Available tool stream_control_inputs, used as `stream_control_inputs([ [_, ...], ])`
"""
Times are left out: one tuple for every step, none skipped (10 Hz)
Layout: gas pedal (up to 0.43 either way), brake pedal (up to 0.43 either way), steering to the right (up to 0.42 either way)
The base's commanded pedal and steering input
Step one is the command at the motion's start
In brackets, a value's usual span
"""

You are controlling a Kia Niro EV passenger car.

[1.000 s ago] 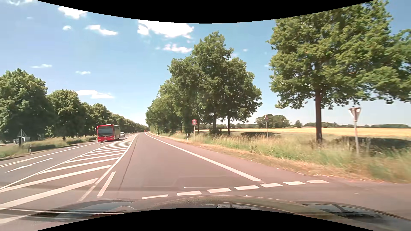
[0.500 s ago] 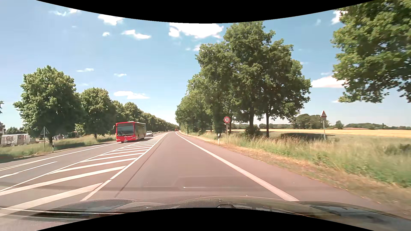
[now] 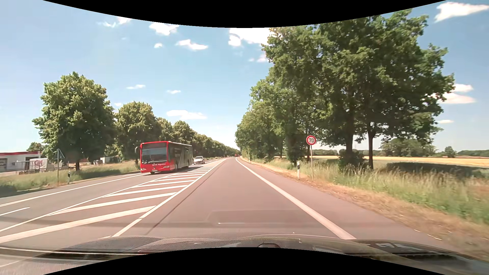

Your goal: Follow the waypoints while adhering to traffic rules and regulations

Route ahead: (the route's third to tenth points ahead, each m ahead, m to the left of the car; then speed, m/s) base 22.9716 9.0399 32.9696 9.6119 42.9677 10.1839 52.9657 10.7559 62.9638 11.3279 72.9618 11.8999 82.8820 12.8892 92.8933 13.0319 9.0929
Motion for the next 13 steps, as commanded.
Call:
stream_control_inputs([
  [0.421, 0.000, -0.067],
  [0.429, 0.000, -0.061],
  [0.429, 0.000, -0.058],
  [0.429, 0.000, -0.057],
  [0.429, 0.000, -0.051],
  [0.429, 0.000, -0.041],
  [0.429, 0.000, -0.032],
  [0.429, 0.000, -0.013],
  [0.429, 0.000, -0.007],
  [0.429, 0.000, -0.007],
  [0.429, 0.000, -0.007],
  [0.429, 0.000, -0.007],
  [0.429, 0.000, -0.007],
])
